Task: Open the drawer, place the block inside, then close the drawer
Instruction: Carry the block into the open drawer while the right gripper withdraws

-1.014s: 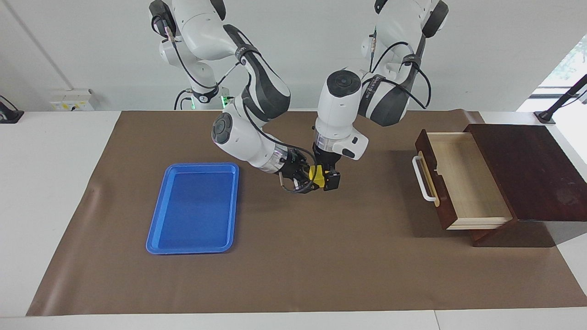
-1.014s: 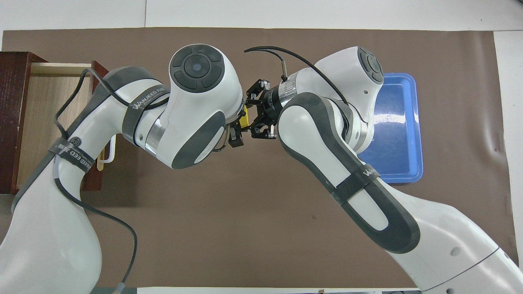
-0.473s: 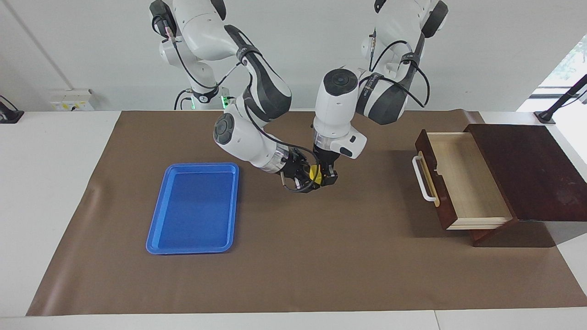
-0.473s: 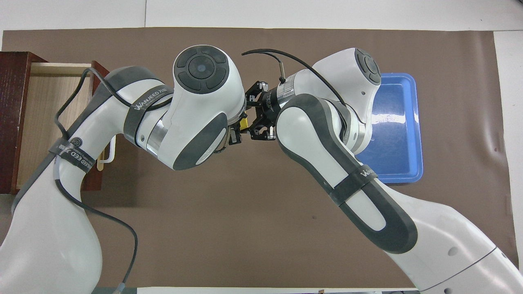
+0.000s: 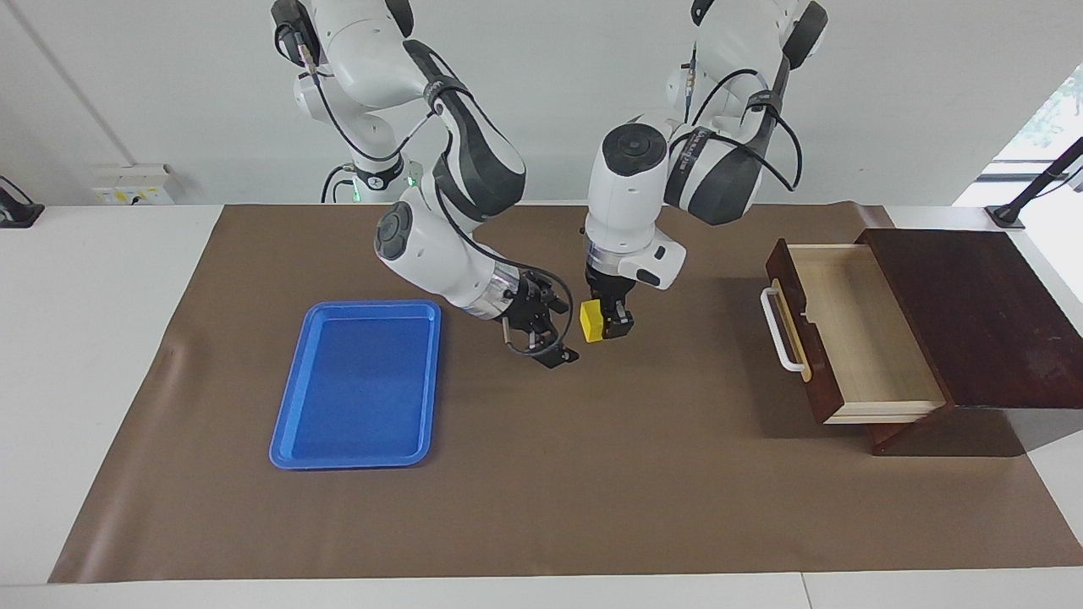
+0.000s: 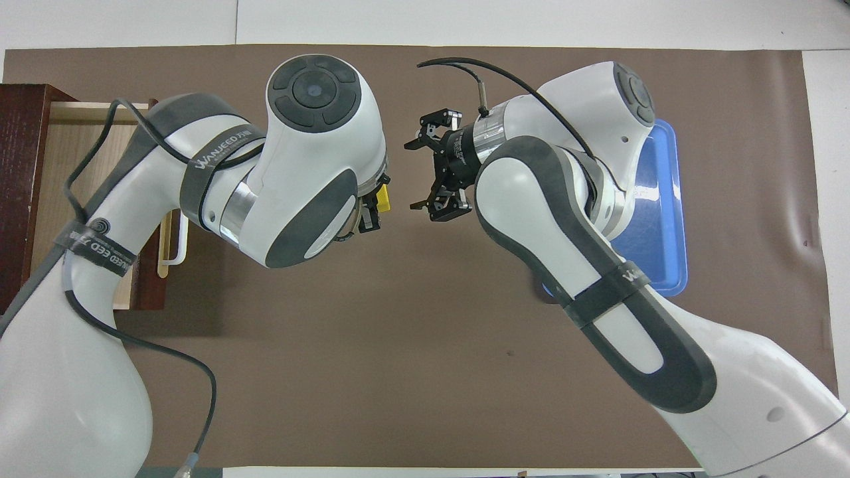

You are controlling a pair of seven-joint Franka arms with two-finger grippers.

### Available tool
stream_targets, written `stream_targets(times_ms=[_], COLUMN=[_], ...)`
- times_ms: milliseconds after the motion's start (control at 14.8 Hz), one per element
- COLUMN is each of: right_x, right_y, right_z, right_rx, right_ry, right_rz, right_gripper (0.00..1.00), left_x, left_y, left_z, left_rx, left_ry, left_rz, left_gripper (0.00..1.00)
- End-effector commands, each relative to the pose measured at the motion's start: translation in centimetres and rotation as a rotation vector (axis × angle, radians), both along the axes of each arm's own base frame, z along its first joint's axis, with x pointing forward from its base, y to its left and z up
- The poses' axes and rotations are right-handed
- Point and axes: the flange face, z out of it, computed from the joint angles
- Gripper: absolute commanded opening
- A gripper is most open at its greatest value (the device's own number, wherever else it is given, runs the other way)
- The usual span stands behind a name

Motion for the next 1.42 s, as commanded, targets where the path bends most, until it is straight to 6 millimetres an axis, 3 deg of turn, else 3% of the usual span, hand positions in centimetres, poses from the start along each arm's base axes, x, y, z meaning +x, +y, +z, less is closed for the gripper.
stream_targets(times_ms=[0,135,406,609,879,1014,1149,1352], right_x=[-0.2,-0.7,-2.4,-4.6,-8.0,-8.9,-9.2,-9.3], right_y=[-6.1,-10.8,-18.2,-23.4,-27.8,-28.7,-28.8,-28.9], right_z=[2.5,4.4,8.3,12.1,16.6,18.0,17.8,17.7], right_rx=[-0.004,-0.056,-0.248,-0.363,-0.457,-0.531,-0.567,-0.542], right_ry=[-0.003,-0.058,-0.186,-0.264,-0.363,-0.402,-0.414,-0.457], right_rz=[0.018,0.119,0.394,0.608,0.911,1.079,1.28,1.418], right_gripper=[1.0,1.0,1.0,1.0,1.0,1.0,1.0,1.0], left_x=[1.4,2.6,6.5,7.4,7.6,7.3,6.9,6.0], left_y=[3.2,7.2,20.7,28.1,33.5,36.8,39.3,39.8], left_z=[1.9,3.3,4.6,5.7,6.6,5.8,4.8,2.4], left_rx=[0.044,0.081,-0.02,-0.096,-0.101,-0.094,-0.086,-0.092], left_ry=[0.04,0.109,0.185,0.181,0.149,0.165,0.157,0.169], left_rz=[-0.017,-0.1,-0.124,-0.155,-0.257,-0.292,-0.32,-0.318], left_gripper=[0.0,0.0,0.0,0.0,0.0,0.0,0.0,0.0])
